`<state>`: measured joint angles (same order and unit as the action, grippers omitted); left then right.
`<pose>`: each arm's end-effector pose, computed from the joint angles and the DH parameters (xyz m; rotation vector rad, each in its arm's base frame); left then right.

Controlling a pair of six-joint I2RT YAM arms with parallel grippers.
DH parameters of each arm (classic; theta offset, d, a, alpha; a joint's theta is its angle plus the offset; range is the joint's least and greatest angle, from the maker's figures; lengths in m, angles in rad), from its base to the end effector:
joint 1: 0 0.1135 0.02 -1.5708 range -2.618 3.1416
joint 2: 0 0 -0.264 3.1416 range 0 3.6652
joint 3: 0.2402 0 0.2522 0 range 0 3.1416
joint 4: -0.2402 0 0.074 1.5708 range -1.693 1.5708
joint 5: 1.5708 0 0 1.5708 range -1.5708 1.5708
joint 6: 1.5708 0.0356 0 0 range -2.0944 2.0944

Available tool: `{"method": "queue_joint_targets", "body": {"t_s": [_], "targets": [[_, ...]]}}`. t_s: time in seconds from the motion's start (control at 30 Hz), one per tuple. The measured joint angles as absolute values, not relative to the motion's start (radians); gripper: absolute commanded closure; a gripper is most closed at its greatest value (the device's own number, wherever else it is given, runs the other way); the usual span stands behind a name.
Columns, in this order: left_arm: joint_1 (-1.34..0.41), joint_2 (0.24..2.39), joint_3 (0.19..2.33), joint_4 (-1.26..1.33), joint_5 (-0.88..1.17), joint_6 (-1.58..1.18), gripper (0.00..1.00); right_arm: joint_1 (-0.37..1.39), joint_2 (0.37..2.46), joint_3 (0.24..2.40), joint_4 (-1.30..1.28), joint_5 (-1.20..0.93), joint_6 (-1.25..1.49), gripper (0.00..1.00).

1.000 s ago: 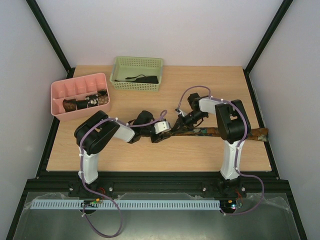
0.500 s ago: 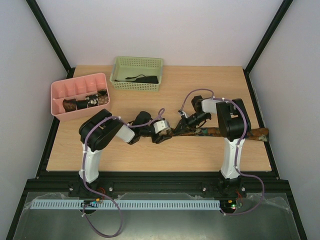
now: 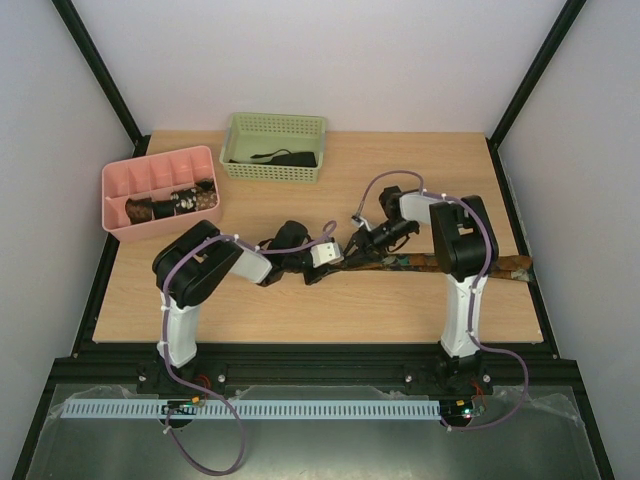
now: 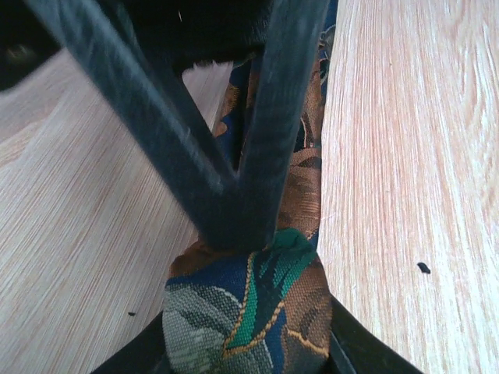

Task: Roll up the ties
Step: Roll the tie at the center of the board.

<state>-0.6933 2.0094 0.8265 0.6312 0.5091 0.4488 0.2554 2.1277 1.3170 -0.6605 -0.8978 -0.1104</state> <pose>0.2733 -0.2497 0.0934 1.3898 1.5992 -0.6844 0.3620 0.1233 0.1057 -0.5760 2.7441 1.3568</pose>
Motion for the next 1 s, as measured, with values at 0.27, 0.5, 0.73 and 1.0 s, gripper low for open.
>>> {"method": "queue_joint_targets", "body": {"t_s": [0.27, 0.5, 0.73, 1.0], "targets": [[-0.694, 1.998, 0.871, 0.516, 0.498, 0.490, 0.69, 0.245, 1.993, 1.232, -0.630, -0.904, -0.060, 0.56], [-0.696, 1.995, 0.879, 0.493, 0.496, 0.509, 0.68, 0.311, 2.037, 1.250, -0.566, -0.891, 0.010, 0.79], [-0.696, 1.995, 0.889, 0.477, 0.494, 0.507, 0.48, 0.300, 2.050, 1.260, -0.573, -0.864, 0.007, 0.99], [-0.683, 1.995, 0.893, 0.472, 0.519, 0.473, 0.32, 0.238, 2.060, 1.233, -0.583, -0.876, -0.006, 0.99]]}}
